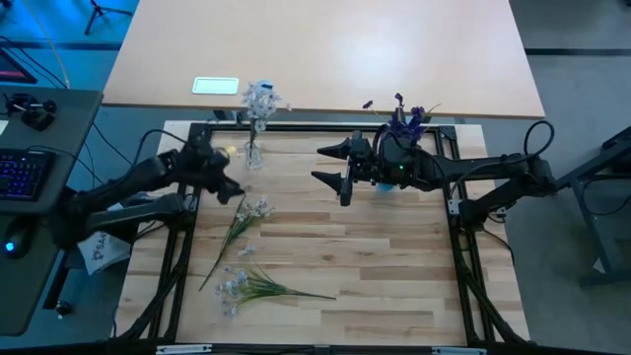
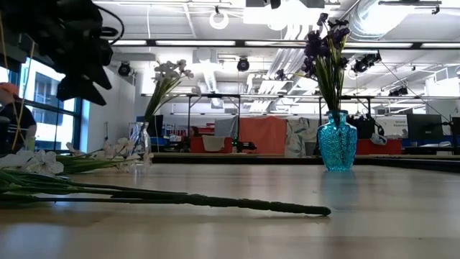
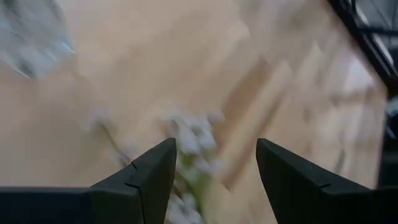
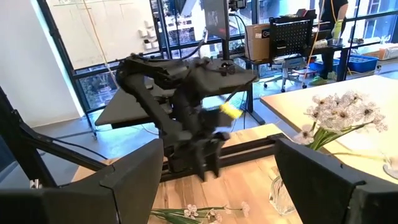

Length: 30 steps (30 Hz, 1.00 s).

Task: Sort flowers into vase by color
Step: Put the top white flowers into the transparent vase

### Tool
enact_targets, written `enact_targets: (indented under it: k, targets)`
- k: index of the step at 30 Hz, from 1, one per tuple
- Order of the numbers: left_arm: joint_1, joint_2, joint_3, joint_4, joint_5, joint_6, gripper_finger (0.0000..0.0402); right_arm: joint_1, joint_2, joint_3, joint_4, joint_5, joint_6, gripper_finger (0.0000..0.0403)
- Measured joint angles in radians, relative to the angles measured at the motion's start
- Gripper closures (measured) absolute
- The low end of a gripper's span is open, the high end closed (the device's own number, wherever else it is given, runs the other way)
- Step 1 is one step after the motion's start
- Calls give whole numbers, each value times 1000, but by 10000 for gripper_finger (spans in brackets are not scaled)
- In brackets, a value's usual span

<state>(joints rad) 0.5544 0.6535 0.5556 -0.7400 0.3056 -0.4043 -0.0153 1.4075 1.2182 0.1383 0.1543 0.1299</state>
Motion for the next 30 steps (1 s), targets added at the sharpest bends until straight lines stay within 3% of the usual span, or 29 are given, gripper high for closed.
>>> enact_targets:
  k: [6, 15, 21, 30]
  targets:
    - [-325, 67, 0, 5, -56, -210, 191, -11, 0, 0, -9, 0, -4, 99]
    - [-786, 295, 0, -1, -193, -562, 194, -27, 0, 0, -110, 0, -8, 99]
    - [-916, 449, 40, -82, -207, -757, 194, -54, 0, -5, -156, 1, -8, 99]
    - [-980, 593, 131, -238, -313, -819, 194, -84, 8, -6, -166, -8, -8, 99]
